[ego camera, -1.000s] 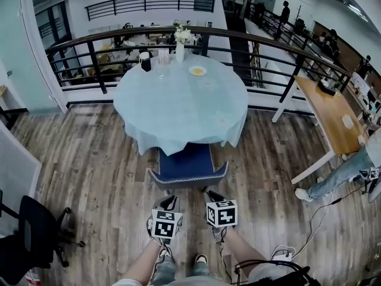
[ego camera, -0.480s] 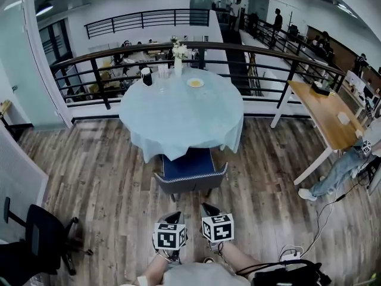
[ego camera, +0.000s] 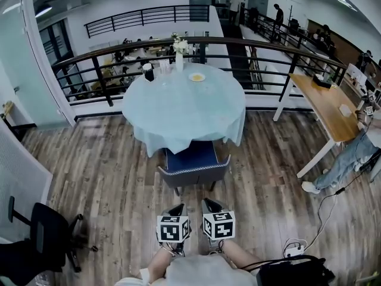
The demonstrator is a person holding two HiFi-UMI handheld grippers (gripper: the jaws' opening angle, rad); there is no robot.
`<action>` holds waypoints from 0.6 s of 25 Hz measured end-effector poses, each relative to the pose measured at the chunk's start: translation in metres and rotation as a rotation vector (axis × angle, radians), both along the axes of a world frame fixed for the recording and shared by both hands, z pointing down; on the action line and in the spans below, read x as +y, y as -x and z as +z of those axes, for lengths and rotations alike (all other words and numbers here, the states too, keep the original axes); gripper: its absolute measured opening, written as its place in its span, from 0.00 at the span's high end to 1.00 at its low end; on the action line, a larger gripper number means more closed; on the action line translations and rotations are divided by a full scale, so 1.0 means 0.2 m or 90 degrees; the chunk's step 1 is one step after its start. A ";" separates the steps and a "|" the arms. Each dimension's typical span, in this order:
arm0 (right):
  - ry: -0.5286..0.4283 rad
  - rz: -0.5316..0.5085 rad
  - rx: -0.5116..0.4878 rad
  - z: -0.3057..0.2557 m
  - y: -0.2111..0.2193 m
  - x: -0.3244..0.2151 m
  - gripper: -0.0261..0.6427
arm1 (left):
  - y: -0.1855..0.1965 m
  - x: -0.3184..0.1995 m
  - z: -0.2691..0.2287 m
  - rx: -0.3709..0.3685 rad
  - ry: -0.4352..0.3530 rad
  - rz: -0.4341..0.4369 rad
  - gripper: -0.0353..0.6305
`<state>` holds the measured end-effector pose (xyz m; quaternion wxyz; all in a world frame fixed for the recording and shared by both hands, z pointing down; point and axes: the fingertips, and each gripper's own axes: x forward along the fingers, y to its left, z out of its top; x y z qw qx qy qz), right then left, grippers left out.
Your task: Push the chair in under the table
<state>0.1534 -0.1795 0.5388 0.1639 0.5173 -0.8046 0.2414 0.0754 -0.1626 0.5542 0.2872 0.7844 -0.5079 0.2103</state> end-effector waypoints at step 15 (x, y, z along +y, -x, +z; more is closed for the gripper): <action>-0.005 -0.035 -0.004 -0.06 0.10 0.03 0.94 | 0.08 0.05 0.03 0.006 0.013 -0.020 0.94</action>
